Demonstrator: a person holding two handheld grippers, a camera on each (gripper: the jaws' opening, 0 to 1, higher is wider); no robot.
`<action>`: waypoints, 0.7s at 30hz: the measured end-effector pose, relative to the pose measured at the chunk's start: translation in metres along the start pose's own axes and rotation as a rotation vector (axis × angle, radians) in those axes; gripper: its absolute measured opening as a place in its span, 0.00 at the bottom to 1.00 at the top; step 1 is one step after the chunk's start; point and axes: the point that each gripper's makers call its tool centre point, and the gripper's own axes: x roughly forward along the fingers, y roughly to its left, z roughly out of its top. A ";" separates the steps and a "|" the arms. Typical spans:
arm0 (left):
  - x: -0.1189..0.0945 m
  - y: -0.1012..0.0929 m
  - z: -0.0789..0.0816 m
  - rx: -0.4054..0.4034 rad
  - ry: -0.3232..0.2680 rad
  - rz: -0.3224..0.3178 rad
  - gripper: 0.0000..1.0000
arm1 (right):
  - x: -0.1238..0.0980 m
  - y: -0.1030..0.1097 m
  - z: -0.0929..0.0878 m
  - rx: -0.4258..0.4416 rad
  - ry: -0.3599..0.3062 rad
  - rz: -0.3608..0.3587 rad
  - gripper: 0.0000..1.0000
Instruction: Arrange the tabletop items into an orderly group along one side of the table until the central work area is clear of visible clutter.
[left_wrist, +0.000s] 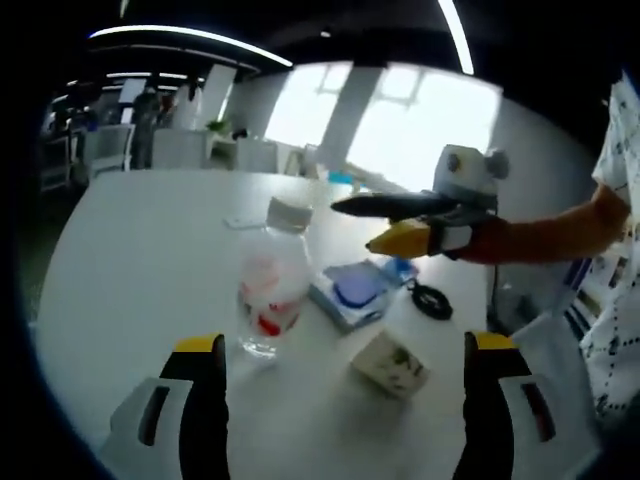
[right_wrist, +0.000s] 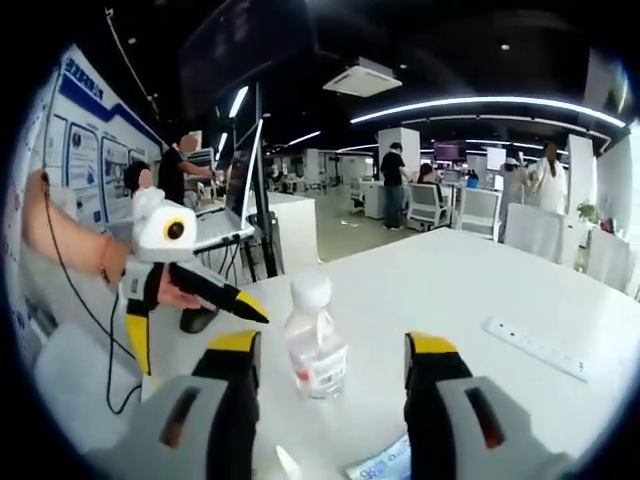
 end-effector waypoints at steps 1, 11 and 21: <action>-0.001 -0.002 0.000 0.000 -0.001 0.001 0.96 | -0.002 0.000 -0.002 -0.001 0.005 0.002 0.56; -0.007 -0.010 0.002 -0.005 -0.014 0.020 0.96 | -0.020 0.003 -0.018 0.002 0.054 0.020 0.57; -0.014 -0.016 0.001 -0.010 -0.023 0.038 0.96 | -0.035 0.008 -0.035 0.002 0.122 0.074 0.57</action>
